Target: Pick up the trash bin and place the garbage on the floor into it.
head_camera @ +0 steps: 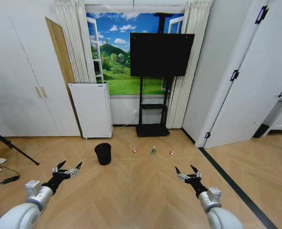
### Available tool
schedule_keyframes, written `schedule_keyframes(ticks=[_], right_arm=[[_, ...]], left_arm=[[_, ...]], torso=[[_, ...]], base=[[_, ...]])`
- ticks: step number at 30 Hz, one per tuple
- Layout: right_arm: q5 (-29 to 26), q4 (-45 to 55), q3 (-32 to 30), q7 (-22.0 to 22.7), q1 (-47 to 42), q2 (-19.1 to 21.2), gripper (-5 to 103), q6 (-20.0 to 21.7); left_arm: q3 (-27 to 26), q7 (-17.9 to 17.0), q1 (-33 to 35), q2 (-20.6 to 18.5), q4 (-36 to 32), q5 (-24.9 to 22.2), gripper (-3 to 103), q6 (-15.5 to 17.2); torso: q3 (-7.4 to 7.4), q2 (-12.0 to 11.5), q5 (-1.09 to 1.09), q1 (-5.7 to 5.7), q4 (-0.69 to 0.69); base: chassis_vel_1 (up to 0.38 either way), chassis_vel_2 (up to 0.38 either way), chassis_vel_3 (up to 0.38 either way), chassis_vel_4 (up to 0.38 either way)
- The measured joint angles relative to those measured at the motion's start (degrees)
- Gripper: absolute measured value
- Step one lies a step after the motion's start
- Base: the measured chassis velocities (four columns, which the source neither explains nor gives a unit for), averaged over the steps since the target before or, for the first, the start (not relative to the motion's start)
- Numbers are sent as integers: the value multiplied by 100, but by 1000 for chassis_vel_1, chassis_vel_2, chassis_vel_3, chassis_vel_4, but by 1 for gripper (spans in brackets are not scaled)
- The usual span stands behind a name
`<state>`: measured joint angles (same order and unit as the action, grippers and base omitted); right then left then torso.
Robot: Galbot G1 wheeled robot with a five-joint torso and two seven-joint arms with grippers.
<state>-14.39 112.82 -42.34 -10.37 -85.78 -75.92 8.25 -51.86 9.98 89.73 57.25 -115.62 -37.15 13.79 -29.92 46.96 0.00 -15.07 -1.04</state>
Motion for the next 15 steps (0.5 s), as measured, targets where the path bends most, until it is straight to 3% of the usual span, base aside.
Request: schedule_keyframes(ticks=[15], right_arm=[[66,12,12,27,30,-58,100,55]], left_arm=[[-10,0,-14,-2,71,-6,100,-22]], torso=[[0,0,0,0,0]], base=[[0,0,0,0]])
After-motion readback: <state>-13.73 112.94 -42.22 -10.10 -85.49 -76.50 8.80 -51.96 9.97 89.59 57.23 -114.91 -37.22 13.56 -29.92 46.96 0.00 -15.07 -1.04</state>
